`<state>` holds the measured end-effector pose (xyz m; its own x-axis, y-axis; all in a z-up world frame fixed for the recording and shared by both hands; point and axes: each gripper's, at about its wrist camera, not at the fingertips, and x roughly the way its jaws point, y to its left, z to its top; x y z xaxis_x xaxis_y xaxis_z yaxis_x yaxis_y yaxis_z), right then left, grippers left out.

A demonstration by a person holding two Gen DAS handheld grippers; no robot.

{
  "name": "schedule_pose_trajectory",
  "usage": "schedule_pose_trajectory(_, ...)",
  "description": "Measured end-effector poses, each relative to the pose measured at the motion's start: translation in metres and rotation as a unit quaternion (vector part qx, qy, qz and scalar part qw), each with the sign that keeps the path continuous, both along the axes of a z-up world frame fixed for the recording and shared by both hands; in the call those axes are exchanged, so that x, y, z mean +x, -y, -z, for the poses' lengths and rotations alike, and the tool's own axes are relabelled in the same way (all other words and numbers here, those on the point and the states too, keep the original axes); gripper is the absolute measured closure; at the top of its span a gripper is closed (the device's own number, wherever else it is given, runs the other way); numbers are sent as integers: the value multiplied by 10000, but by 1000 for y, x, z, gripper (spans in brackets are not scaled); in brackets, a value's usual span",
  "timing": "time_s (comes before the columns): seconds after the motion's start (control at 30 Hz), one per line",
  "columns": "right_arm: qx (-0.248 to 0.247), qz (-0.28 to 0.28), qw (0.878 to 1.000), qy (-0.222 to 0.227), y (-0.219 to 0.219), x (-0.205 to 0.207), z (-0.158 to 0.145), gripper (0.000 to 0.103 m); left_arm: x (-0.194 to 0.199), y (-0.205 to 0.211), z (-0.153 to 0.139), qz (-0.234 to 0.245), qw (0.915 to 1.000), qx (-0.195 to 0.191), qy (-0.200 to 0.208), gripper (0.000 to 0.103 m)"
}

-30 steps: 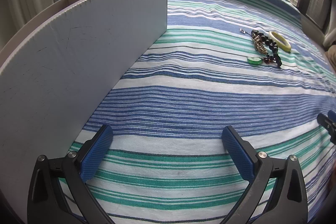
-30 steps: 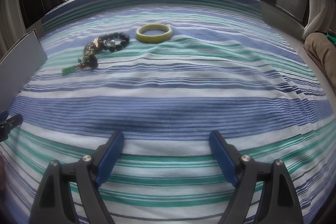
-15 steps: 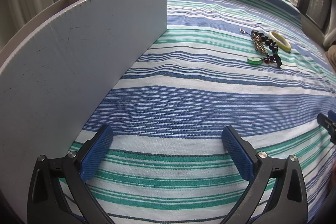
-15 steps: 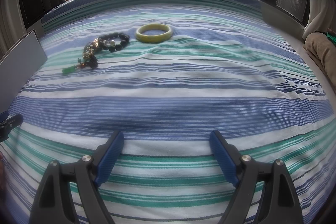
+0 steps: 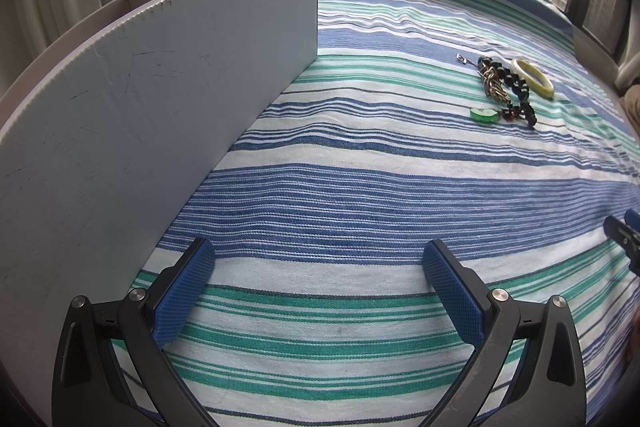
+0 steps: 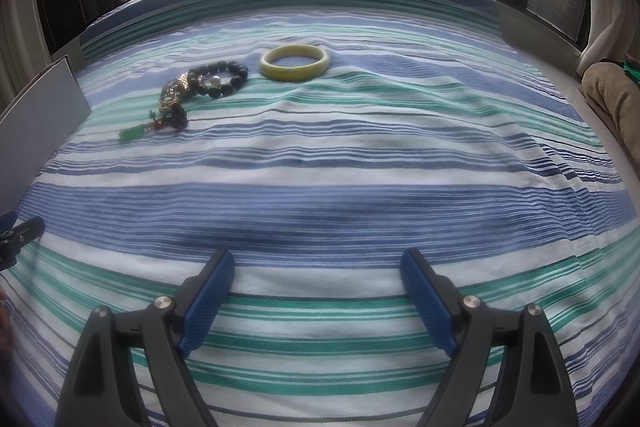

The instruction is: Organize jewelry

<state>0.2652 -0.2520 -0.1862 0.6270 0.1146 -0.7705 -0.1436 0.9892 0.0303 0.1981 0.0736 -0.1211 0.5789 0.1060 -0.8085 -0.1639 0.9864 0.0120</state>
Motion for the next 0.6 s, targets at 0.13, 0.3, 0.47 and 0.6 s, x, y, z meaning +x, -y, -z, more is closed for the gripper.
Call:
schedule_pose_trajectory(0.13,1,0,10000,-1,0,0,0,16,0,0,0,1,10000,-7,2,0)
schedule_pose_trajectory(0.3,1,1,10000,-1,0,0,0,16,2,0,0,134,9999,-28,-58,0)
schedule_pose_trajectory(0.47,2,1,10000,-2,0,0,0,16,-2,-1,-14,371,9987,-146,-310,1)
schedule_pose_trajectory(0.6,0,2,10000,-2,0,0,0,16,-5,16,-56,775,9959,-475,-3,1)
